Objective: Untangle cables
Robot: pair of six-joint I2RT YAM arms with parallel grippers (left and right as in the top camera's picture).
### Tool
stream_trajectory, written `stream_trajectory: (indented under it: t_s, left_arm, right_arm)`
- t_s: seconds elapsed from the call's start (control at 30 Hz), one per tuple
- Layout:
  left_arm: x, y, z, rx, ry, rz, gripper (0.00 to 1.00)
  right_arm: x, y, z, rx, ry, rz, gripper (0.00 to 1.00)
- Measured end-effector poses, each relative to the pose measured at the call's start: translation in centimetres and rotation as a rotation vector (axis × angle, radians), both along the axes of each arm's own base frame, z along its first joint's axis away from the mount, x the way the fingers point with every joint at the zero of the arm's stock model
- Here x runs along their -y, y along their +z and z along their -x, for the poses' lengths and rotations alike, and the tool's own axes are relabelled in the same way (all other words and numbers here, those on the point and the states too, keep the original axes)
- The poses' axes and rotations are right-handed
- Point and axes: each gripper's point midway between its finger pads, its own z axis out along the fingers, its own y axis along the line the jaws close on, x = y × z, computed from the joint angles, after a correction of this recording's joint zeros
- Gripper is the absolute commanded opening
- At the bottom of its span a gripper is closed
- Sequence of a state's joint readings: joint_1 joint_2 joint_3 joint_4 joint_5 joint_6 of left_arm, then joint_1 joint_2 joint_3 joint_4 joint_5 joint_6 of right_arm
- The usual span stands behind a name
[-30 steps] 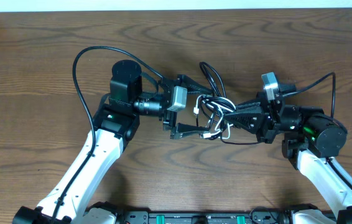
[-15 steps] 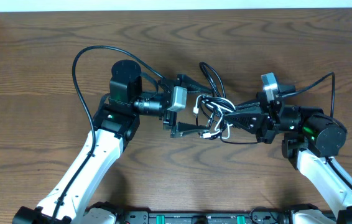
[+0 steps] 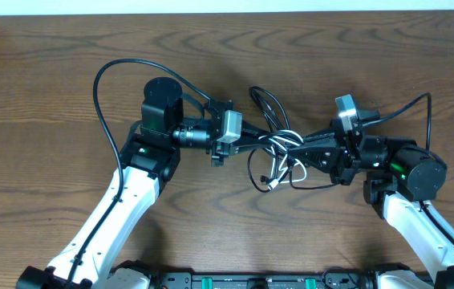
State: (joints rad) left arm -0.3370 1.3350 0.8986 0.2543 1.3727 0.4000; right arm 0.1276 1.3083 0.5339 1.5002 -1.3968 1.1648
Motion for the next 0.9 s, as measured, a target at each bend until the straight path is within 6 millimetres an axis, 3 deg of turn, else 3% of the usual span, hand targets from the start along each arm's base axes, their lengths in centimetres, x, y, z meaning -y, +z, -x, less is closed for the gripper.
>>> stream_trajectory:
  t_s: [0.2,0.33,0.37,0.63,0.77,0.9]
  left_arm:
    - [0.2,-0.2,-0.6,0.0,0.036,-0.012,0.08]
    - [0.0,-0.4,-1.3,0.0,0.075,-0.02,0.07]
    - [-0.4,-0.4,-1.7,0.001,0.091,-0.021,0.08]
    - [-0.8,-0.7,-3.1,0.003,0.163,-0.036,0.07]
    - [-0.9,-1.0,-4.2,-0.035,0.235,-0.053,0.08]
    - [-1.1,-1.1,-4.8,-0.07,0.274,-0.059,0.07]
  right_arm:
    - [1.2,-0.9,-1.9,-0.104,-0.059,0.008,0.05]
    - [3.3,-1.6,-3.9,-0.183,-0.149,0.006,0.41]
    - [4.1,-1.6,-4.6,-0.193,-0.187,-0.001,0.43]
    - [5.0,-1.5,-5.2,-0.195,-0.225,-0.01,0.45]
    - [5.0,-1.7,-5.2,-0.203,-0.224,-0.008,0.33]
    - [5.0,-2.5,-5.7,-0.264,-0.23,-0.003,0.33]
